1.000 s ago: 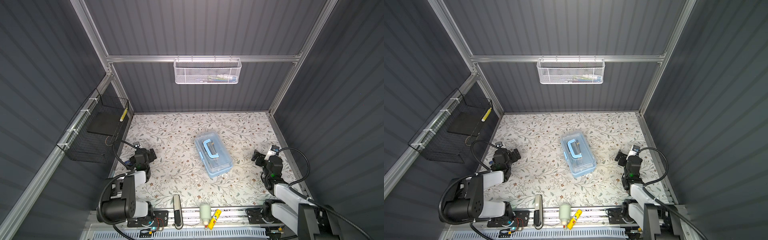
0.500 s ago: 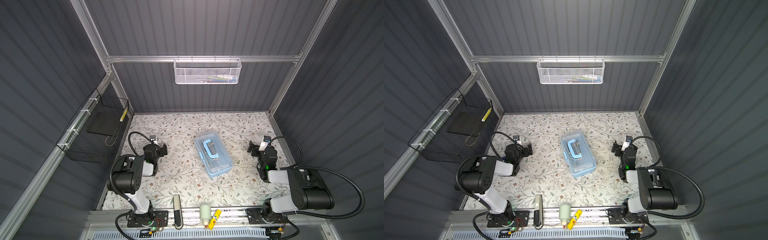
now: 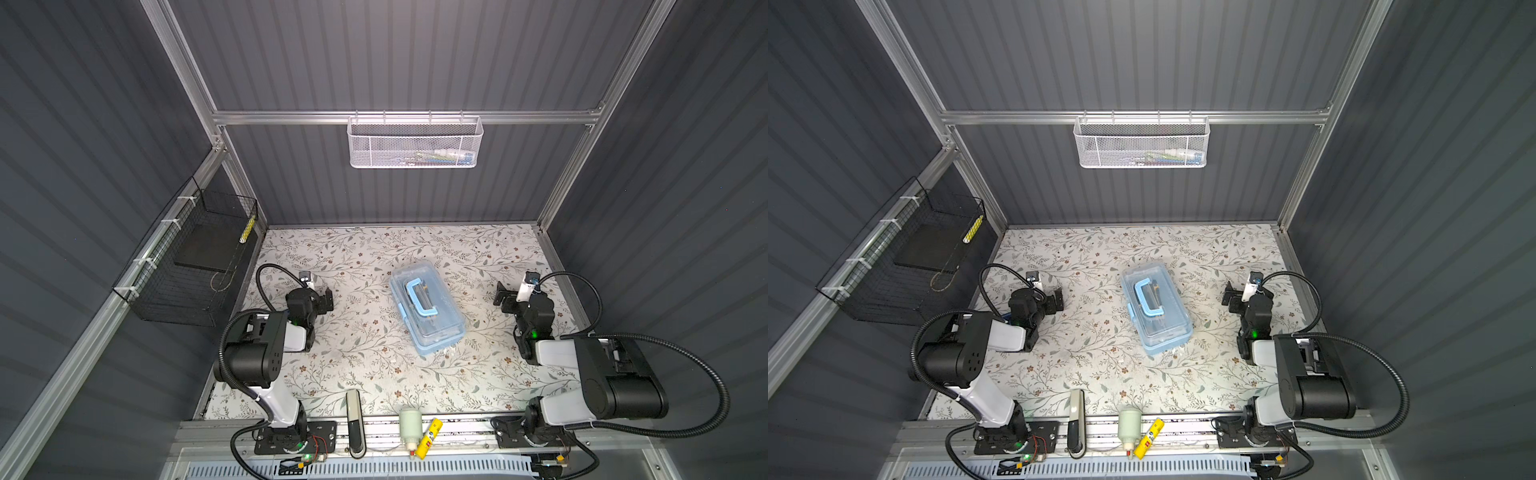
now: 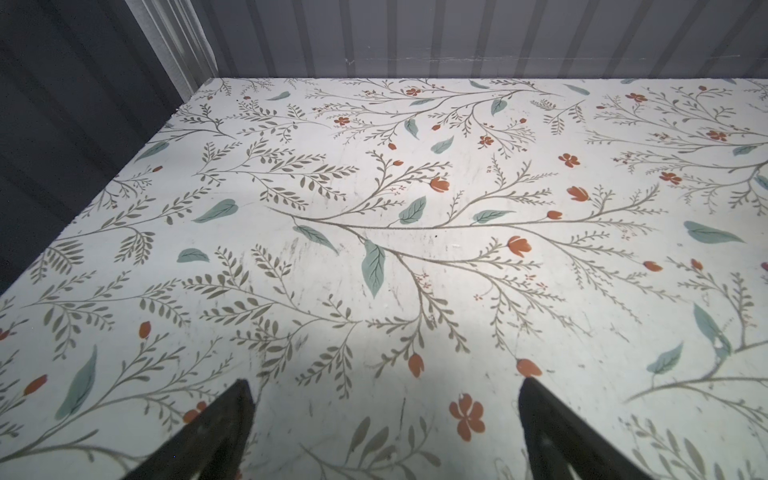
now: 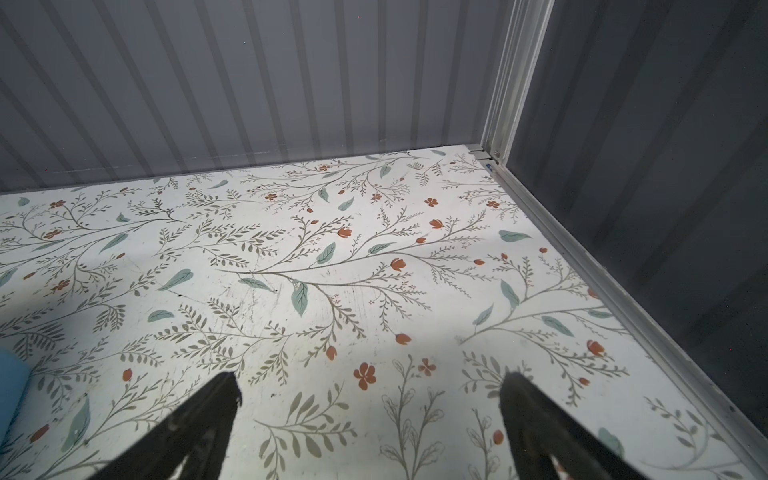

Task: Pack the tool kit

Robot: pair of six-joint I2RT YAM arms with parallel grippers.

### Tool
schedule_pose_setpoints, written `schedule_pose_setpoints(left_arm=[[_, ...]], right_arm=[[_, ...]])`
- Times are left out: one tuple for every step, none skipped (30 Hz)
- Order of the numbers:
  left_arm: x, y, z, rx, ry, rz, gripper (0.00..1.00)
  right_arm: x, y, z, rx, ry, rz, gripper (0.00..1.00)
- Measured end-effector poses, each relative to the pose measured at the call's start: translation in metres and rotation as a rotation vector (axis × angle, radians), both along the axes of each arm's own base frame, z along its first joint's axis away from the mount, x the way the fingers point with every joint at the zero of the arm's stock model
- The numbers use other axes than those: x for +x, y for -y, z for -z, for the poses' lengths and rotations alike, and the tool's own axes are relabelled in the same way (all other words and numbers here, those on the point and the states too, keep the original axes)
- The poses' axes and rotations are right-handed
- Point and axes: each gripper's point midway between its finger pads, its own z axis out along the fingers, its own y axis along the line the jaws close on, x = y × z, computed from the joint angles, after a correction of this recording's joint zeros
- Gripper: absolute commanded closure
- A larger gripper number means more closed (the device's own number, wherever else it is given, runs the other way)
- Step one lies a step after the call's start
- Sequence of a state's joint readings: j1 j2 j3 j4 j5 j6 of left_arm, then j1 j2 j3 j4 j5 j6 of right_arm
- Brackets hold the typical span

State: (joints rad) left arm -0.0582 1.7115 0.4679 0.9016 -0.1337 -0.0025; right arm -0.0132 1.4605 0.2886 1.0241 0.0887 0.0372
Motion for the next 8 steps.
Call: schedule_pose_setpoints(left_arm=[[0.0,0.0,0.0,0.0,0.0,0.0,0.0],[0.0,0.0,0.0,0.0,0.0,0.0,0.0],[0.0,0.0,0.0,0.0,0.0,0.0,0.0],[0.0,0.0,0.0,0.0,0.0,0.0,0.0],[0.0,0.0,0.0001,0.0,0.0,0.0,0.0],[0.0,0.0,0.0,0.0,0.0,0.0,0.0],[0.0,0.0,0.0,0.0,0.0,0.0,0.0],[0.0,0.0,0.0,0.0,0.0,0.0,0.0]], right_arm=[[0.0,-0.0001,0.0001,0.0,0.0,0.0,0.01],[0.0,-0.0001,0.0,-0.001,0.0,-0.001,0.01],[0.0,-0.0001,0.0,-0.001,0.0,-0.001,0.01],[0.0,-0.0001,0.0001,-0.001,0.0,-0.001,0.01],[0.0,-0.0003,0.0001,0.0,0.0,-0.002,0.01],[0.0,-0.0002,0.0003,0.0,-0.001,-0.002,0.01],[-0.0001,0.0001,0.0006,0.0,-0.002,-0.002,0.01],[-0.0002,0.0001,0.0011,0.001,-0.005,-0.004,0.01]])
